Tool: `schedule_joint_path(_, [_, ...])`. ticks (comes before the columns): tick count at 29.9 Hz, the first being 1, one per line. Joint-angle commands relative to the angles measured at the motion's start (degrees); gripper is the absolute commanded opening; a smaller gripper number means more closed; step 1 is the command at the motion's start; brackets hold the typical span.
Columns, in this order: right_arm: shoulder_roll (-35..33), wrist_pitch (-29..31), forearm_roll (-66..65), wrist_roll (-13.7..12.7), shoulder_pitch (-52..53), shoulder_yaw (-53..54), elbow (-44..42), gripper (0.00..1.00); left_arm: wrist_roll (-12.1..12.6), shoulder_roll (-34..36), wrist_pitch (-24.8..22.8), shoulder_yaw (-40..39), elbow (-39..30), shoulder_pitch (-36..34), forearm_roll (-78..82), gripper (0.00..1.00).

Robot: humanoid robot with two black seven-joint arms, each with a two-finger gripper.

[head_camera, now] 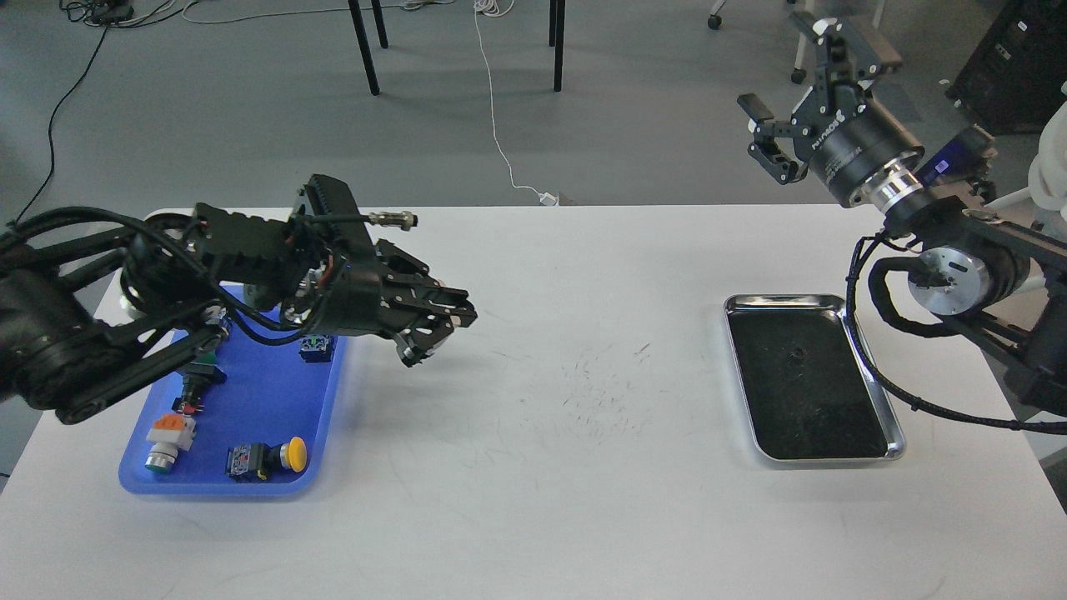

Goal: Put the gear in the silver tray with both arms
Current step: 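Carry the gear to the table center and release it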

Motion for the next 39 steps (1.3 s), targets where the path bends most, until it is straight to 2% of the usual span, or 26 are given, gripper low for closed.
schedule_joint_path(1, [1.0, -1.6, 0.7, 0.0, 3.1, -2.0, -0.1, 0.99, 0.0, -11.3, -1.7, 6.3, 6.1, -4.6, 0.0, 0.12])
schedule_joint_path(5, [1.8, -2.6, 0.7, 0.0, 3.7, -3.7, -0.1, 0.99, 0.0, -21.1, -1.6, 10.5, 14.2, -7.4, 0.0, 0.12])
schedule_joint_path(11, [1.3, -2.7, 0.7, 0.0, 3.2, -3.8, -0.1, 0.99, 0.0, -29.7, -1.5, 13.1, 20.6, -7.0, 0.0, 0.13])
schedule_joint_path(15, [1.0, -2.7, 0.7, 0.0, 3.0, -3.7, -0.1, 0.99, 0.0, -31.9, -1.5, 17.6, 21.1, -7.4, 0.0, 0.13])
schedule_joint_path(27, [1.0, -2.7, 0.7, 0.0, 2.6, -3.8, -0.1, 0.99, 0.0, -31.9, -1.4, 18.2, 26.6, -6.6, 0.0, 0.17])
schedule_joint_path(36, [0.6, -2.6, 0.7, 0.0, 2.3, -3.8, -0.1, 0.99, 0.0, -31.9, -1.3, 18.2, 27.4, -5.5, 0.0, 0.43])
schedule_joint_path(37, [0.3, -2.6, 0.7, 0.0, 2.3, -3.8, -0.1, 0.99, 0.0, -31.9, -1.3, 18.2, 27.4, -5.4, 0.0, 0.49])
schedule_joint_path(39, [-0.3, -2.5, 0.5, 0.0, 2.3, -3.8, -0.1, 0.99, 0.0, -31.9, -1.3, 17.9, 27.2, -5.4, 0.0, 0.74])
